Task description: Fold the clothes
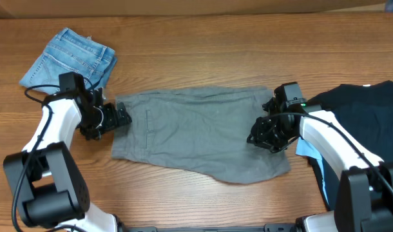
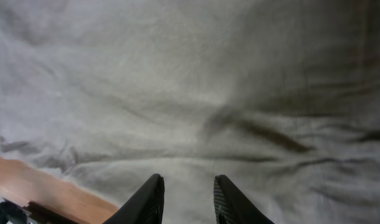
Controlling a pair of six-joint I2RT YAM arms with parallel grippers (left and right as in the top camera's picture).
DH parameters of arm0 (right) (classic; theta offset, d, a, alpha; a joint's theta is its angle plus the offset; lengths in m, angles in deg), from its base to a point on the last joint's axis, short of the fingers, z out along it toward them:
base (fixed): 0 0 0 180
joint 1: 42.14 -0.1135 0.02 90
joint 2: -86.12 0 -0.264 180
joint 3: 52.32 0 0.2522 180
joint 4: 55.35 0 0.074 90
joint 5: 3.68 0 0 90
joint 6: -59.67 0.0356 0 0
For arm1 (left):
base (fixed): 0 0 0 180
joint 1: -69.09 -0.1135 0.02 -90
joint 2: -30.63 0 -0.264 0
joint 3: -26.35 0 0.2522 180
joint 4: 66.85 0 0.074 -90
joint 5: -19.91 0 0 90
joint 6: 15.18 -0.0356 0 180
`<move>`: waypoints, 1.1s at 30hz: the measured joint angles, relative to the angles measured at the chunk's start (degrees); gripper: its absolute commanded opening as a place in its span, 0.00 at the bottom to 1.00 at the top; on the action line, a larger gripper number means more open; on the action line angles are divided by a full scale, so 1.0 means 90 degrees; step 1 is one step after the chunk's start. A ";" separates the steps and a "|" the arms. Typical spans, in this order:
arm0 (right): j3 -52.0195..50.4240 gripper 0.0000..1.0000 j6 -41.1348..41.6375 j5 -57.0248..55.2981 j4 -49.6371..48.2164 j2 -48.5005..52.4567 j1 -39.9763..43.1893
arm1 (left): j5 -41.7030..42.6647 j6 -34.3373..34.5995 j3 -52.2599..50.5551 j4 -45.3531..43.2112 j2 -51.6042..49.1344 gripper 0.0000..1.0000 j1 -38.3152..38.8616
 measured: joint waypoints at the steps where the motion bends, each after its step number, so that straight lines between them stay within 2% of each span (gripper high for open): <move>1: 0.0000 0.30 -0.0002 0.0000 -0.0041 0.0044 0.0000 | 0.0012 -0.0027 -0.0010 -0.0044 -0.0097 0.99 0.0000; 7: -0.0002 0.30 0.0000 -0.0027 -0.0189 0.0107 0.0000 | 0.0282 -0.0338 0.0163 -0.0192 -0.0612 0.78 -0.0044; 11: -0.0005 0.29 0.0000 -0.0075 -0.0182 0.0107 0.0000 | 0.0765 -0.0619 0.0311 -0.0359 -0.0862 0.59 -0.0078; 15: -0.0005 0.29 0.0002 -0.0092 -0.0185 0.0107 0.0000 | 0.1112 -0.0748 0.0364 -0.0403 -0.1027 0.56 -0.0078; 18: -0.0005 0.28 0.0000 -0.0095 -0.0189 0.0107 0.0000 | 0.1256 -0.0831 0.0364 -0.0418 -0.1073 0.47 -0.0049; 20: -0.0005 0.28 0.0005 -0.0095 -0.0185 0.0107 0.0000 | 0.1292 -0.0850 0.0364 -0.0423 -0.1103 0.34 0.0002; 23: -0.0005 0.25 0.0005 -0.0095 -0.0180 0.0107 0.0000 | 0.1309 -0.0889 0.0352 -0.0396 -0.1168 0.04 0.0085; 29: -0.0005 0.21 0.0119 -0.0095 -0.0124 0.0107 0.0000 | 0.1651 -0.0903 0.0357 -0.0041 -0.1275 0.04 0.0109; 33: -0.0005 0.17 0.0163 -0.0092 0.0046 0.0107 0.0000 | 0.1661 -0.0908 0.0401 0.0724 -0.1290 0.04 -0.0005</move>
